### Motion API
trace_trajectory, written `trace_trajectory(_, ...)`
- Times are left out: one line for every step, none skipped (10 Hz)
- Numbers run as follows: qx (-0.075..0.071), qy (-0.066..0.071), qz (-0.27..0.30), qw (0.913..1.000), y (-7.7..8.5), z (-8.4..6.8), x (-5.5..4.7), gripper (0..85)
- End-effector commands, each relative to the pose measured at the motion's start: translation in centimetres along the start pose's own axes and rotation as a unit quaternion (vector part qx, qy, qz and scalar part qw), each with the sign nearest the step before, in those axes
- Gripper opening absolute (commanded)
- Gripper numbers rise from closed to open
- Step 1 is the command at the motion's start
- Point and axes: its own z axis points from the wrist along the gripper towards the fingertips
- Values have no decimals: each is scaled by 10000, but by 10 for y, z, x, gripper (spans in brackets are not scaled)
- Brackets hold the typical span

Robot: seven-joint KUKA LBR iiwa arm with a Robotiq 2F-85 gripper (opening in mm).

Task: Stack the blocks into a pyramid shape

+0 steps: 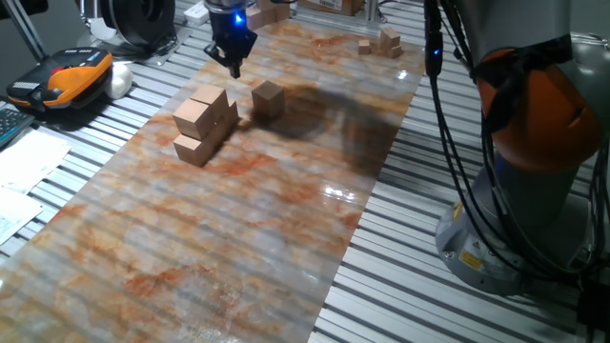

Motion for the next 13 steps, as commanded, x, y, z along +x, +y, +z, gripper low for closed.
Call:
trace_trajectory(-78, 41, -1123, 9936, -3, 2, 0, 0)
trace_trajectory(-85, -4, -1156, 9933, -7, 7, 0, 0)
trace_trajectory(-114, -30, -1188, 9929, -11, 12, -1, 0)
trace_trajectory(-156, -30, -1234, 9922, -15, 17, -2, 0)
trace_trajectory(-183, -1, -1232, 9922, -17, 20, -3, 0)
trace_trajectory(-163, 56, -1267, 9918, -18, 22, -4, 0)
trace_trajectory(-162, 100, -1348, 9907, -20, 23, -4, 0)
trace_trajectory(-219, 142, -1360, 9904, -20, 23, -4, 0)
trace_trajectory(-227, 129, -1331, 9908, -21, 23, -4, 0)
trace_trajectory(-159, 116, -1332, 9909, -21, 23, -5, 0)
trace_trajectory(-63, 158, -1376, 9903, -21, 24, -5, 0)
trace_trajectory(-42, 124, -1332, 9910, -21, 25, -4, 0)
trace_trajectory(-57, 136, -1217, 9925, -21, 26, -5, 0)
